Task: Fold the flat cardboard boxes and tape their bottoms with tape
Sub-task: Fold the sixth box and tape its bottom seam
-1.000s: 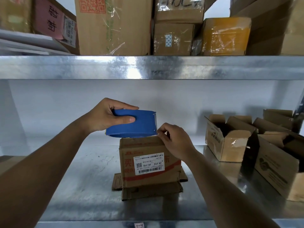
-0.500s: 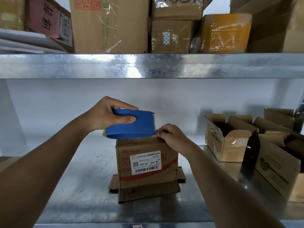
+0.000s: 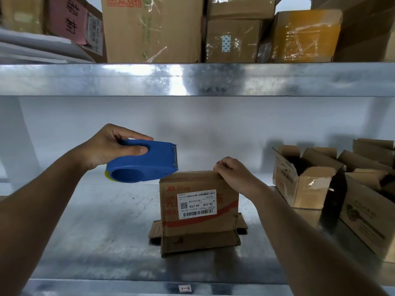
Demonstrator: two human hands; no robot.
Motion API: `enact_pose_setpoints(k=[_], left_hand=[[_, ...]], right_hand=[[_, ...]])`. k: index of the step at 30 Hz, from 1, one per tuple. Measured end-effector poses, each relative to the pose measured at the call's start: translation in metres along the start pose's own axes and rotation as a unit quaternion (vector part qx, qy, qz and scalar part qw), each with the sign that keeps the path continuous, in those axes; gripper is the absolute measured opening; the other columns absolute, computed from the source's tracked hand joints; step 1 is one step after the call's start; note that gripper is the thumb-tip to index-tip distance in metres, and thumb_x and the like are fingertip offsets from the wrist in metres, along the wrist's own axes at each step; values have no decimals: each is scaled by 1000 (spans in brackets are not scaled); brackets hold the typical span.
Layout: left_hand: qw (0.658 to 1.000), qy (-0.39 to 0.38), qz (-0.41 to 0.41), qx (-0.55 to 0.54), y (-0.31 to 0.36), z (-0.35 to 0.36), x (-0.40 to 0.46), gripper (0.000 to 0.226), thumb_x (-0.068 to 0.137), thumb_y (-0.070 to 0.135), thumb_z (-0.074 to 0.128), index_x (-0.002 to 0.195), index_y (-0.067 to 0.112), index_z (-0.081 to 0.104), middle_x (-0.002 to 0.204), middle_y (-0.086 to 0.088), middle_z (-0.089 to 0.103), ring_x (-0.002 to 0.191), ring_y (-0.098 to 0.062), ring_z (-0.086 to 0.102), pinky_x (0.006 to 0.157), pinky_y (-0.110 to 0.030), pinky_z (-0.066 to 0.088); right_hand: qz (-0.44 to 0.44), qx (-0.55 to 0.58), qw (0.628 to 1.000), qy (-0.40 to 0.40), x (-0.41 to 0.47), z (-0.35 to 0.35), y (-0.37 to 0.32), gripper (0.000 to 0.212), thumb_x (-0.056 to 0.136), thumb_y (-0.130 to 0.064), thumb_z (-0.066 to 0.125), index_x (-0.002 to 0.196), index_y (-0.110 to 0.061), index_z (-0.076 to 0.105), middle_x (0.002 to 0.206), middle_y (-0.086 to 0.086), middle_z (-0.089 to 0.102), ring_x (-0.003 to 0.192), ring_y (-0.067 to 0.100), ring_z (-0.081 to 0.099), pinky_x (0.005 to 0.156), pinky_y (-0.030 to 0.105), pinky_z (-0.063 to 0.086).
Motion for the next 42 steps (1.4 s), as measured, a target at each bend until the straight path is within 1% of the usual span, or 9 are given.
enact_pose_setpoints(k=[7, 11, 13, 19, 25, 29, 32, 37, 42], left_hand=[[999, 18, -40, 2, -10, -5, -2, 29, 86, 26, 79, 115, 28, 80, 104, 5, 80, 94, -18, 76, 76, -28, 62], [999, -6, -48, -19, -2, -2, 7, 76, 48, 76, 87, 110, 32, 82, 104, 3, 80, 91, -18, 76, 69, -21, 59], [998, -19, -55, -24, 1, -1, 14, 87, 37, 83, 86, 108, 33, 82, 105, 3, 80, 91, -17, 76, 69, -22, 59], [995, -44, -80, -30, -7, 2, 20, 88, 33, 80, 89, 107, 32, 83, 104, 0, 80, 91, -21, 76, 72, -25, 59], [995, -29, -76, -50, -12, 8, 27, 86, 36, 79, 89, 106, 31, 83, 106, -1, 80, 95, -24, 76, 82, -36, 60], [994, -58, -90, -32, -9, 18, 31, 77, 42, 75, 89, 106, 33, 83, 103, 1, 80, 92, -22, 76, 78, -31, 59], [992, -67, -107, -28, -8, 26, 32, 64, 52, 66, 88, 106, 32, 83, 103, 1, 80, 95, -24, 76, 76, -29, 57], [992, -81, -100, -21, -4, 29, 38, 89, 34, 85, 85, 108, 35, 82, 106, 1, 80, 94, -22, 76, 83, -34, 59], [992, -73, -95, -23, -12, 27, 36, 89, 35, 82, 87, 109, 34, 82, 106, -1, 80, 93, -26, 76, 79, -35, 60]], right_hand=[[-32, -11, 999, 39, 0, 3, -2, 31, 101, -35, 51, 95, -7, 64, 101, 13, 70, 94, 28, 66, 80, 38, 52], [-34, -10, 998, 42, -1, -1, 0, 27, 101, -32, 51, 91, -9, 60, 110, 8, 71, 105, 26, 65, 93, 44, 53], [-34, -12, 998, 43, -1, -1, 1, 22, 100, -27, 54, 86, -10, 57, 112, -3, 71, 106, 18, 64, 91, 38, 52], [-9, 74, 995, 70, -1, 0, 9, 17, 102, -23, 54, 91, -18, 65, 121, -15, 66, 109, 5, 60, 86, 25, 46], [59, 181, 980, 52, 12, -13, 10, 29, 99, -28, 51, 99, -17, 78, 111, -5, 76, 112, 9, 66, 110, 42, 49], [93, 195, 974, 73, 9, -20, 16, 25, 81, -32, 64, 62, -15, 64, 91, 11, 73, 91, 31, 67, 83, 38, 48], [126, 245, 959, 70, 9, -27, 21, 18, 82, -20, 64, 69, -8, 61, 76, 9, 61, 74, 22, 57, 72, 37, 41], [149, 377, 912, 58, 11, -33, 20, 9, 90, -8, 65, 85, 0, 64, 84, 10, 59, 92, 25, 75, 102, 35, 57], [165, 431, 883, 88, 6, -37, 29, 17, 90, 0, 58, 75, -5, 54, 96, 18, 58, 104, 33, 75, 87, 35, 63]])
Point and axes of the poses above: each hand's wrist, its own x-axis towards the middle knuckle, its own z-axis out of the palm, y = z × x, the point moved 4 cm from there along x, towards the middle knuckle
